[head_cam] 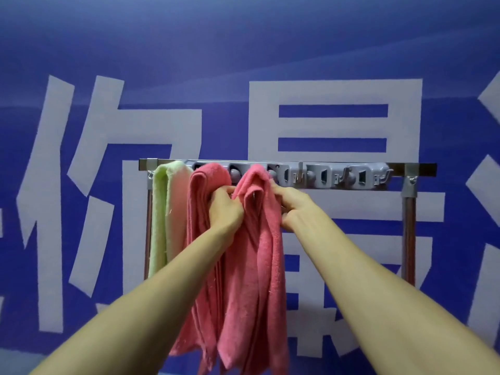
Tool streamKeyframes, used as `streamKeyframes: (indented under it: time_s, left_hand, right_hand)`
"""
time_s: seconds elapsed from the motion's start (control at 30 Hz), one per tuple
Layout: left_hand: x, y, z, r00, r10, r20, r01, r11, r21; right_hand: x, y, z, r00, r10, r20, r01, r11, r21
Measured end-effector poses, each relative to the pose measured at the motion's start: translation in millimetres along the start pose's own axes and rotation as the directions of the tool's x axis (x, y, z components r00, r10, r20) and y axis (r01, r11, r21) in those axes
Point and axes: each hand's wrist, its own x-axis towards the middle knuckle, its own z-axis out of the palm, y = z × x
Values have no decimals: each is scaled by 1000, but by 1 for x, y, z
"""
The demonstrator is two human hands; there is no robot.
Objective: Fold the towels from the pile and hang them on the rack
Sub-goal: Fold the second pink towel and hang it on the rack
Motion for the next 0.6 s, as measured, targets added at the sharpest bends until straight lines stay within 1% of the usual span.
streamKeyframes:
  time_s: [0.1,0.17,0.3,0.37,0.4,0.47,0.53,0.6]
  left_hand:
    - [-4,-8,0,996,-43,82,52,992,-112]
    - [-7,-8,-2,992,-33,118,49,990,-132]
    - [-24,-6,-15,986,61,158,-39,990,-139]
    - [-36,-5,-28,977,97,191,-73,989,-127]
    - [-41,-6,-36,972,110,205,-91,991,-98]
    - [-52,-4,-53,964,140,225,-138,990,-26]
    - [-66,2,-67,958,194,210,-201,979,13]
    - [-85,13,-78,951,239,194,-247,969,19]
  right_hand:
    - [-8,4,-3,999,-34,-1,34,997,-67]
    - [-16,7,-1,998,-62,0,62,993,-102]
    - [-35,11,-4,992,-123,-1,121,971,-205]
    - [-43,12,-9,971,-239,-4,226,924,-309]
    - [-47,13,-13,954,-300,4,279,883,-378]
    - [-58,13,-21,925,-380,20,336,793,-509]
    - [-79,13,-31,926,-369,82,350,754,-555]
    - [-107,10,-44,932,-310,188,360,729,-582]
